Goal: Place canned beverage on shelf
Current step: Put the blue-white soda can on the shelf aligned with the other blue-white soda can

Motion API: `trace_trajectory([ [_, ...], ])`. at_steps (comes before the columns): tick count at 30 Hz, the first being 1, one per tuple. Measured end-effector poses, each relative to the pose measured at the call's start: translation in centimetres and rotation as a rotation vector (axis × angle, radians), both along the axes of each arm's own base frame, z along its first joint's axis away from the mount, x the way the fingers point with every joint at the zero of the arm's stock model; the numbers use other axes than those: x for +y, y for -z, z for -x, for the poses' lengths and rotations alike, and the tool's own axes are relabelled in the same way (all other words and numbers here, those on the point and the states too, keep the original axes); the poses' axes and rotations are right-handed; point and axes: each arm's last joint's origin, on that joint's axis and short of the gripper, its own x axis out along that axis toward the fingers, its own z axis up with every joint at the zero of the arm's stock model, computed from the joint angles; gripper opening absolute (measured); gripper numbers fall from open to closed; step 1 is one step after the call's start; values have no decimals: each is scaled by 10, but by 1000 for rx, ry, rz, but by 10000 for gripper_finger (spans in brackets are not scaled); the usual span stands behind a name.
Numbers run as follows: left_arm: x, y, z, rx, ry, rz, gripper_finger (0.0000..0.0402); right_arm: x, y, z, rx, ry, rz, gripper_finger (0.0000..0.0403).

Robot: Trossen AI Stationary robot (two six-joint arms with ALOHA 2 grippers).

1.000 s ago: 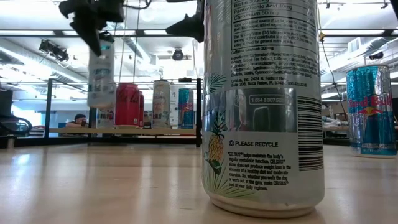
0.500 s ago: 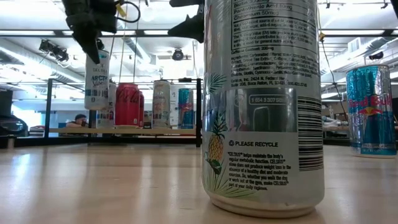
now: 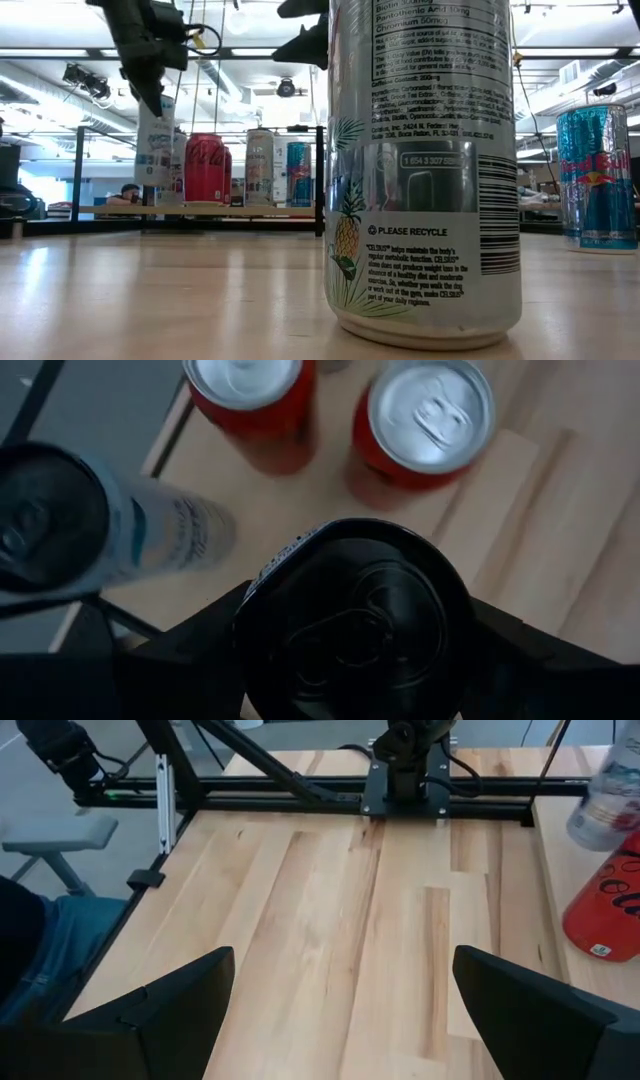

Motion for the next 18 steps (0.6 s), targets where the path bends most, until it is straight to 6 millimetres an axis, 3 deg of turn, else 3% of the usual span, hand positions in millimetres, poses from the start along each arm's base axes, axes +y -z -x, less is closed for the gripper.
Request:
trace_trajectory([
  [18, 36, 23, 4, 29, -125, 88, 266, 0, 3, 2, 35, -2, 1, 385],
])
